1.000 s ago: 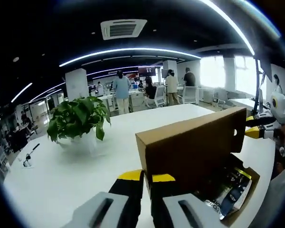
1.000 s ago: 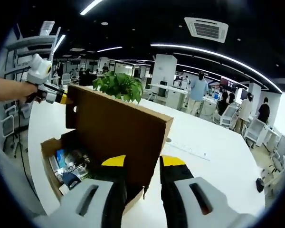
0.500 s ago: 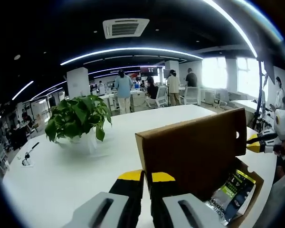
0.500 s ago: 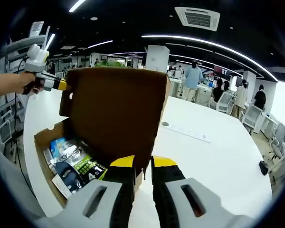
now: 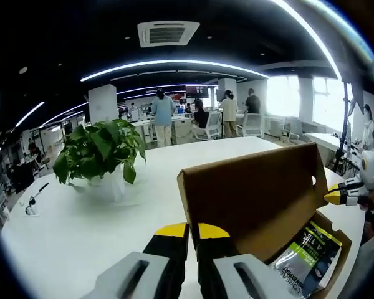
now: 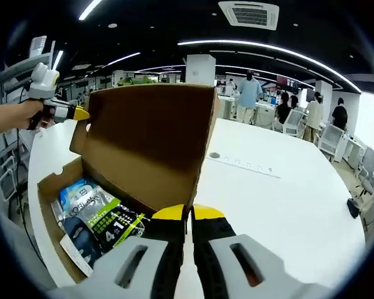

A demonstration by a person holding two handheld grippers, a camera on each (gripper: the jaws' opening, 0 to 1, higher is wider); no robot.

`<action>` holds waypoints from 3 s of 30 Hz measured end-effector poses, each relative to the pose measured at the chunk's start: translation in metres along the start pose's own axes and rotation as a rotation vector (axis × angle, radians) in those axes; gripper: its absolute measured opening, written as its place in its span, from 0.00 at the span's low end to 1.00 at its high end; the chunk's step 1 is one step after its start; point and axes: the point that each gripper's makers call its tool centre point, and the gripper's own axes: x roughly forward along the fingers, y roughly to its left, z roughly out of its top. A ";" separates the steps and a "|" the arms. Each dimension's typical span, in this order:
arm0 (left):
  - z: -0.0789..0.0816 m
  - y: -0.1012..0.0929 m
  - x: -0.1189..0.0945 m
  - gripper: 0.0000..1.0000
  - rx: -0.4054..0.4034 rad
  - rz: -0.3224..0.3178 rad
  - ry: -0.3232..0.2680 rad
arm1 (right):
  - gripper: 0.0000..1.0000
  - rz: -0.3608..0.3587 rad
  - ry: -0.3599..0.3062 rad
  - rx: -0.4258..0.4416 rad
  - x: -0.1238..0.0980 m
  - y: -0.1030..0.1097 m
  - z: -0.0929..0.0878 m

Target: Operate the shoe box by opening the lid, removing the specified soft item, and placing it in the target area until the item is outside and the box remains undamaged.

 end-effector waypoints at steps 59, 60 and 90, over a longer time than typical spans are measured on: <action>-0.088 -0.011 0.009 0.03 -0.104 0.092 0.184 | 0.02 0.041 0.140 -0.052 0.039 -0.012 -0.006; -0.088 -0.011 0.010 0.03 -0.105 0.093 0.185 | 0.02 0.042 0.144 -0.052 0.040 -0.012 -0.006; -0.096 -0.012 0.014 0.04 -0.082 0.083 0.286 | 0.04 0.102 0.253 0.125 0.048 -0.015 -0.017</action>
